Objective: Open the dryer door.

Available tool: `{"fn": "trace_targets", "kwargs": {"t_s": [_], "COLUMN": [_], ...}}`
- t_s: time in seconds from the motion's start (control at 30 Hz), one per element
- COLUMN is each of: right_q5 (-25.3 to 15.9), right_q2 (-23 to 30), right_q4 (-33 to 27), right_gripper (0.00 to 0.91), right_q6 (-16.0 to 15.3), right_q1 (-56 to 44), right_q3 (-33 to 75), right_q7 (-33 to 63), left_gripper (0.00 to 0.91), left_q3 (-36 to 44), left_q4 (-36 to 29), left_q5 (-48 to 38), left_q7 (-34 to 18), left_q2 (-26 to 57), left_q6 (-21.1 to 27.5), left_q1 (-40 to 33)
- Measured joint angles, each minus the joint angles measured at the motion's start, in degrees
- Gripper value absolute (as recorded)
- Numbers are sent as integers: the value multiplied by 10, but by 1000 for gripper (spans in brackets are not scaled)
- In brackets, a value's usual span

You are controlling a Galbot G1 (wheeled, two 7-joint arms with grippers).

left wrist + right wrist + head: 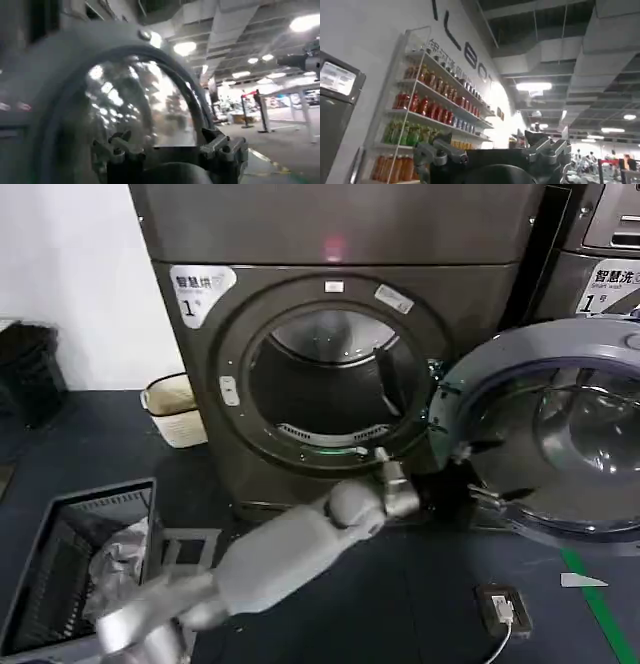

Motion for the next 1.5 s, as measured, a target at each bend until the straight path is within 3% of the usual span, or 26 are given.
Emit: {"fn": "trace_targets", "kwargs": {"t_s": [0.1,0.2,0.53,0.73,1.07,1.5], "right_q5": [-6,-22,-62,-88,-118,-99], "right_q2": [-2,-5,-13,-14,-18,-19], "right_q4": [1,6,30,39,37,40], "right_gripper": [907,907,907,907,907,907], "right_q6": [0,2,-2,-2,6,11], "right_q1": [-1,-3,-9,-1,2,-6], "right_q3": [5,11,39,33,42,60], "right_q7": [0,-5,-11,-15,-13,-15], "left_gripper": [907,907,907,907,907,907], "left_q3": [3,5,-4,-51,-109,-104], "left_q4": [-40,-78,-215,-283,-312,-248], "left_q5": [-1,7,97,108,189,329], "left_q7": [-17,-20,-47,-3,30,60], "left_q2": [42,87,320,466,656,789], "left_q6": [-34,-38,83,91,115,92], "left_q1": [12,25,91,156,230,245]}}
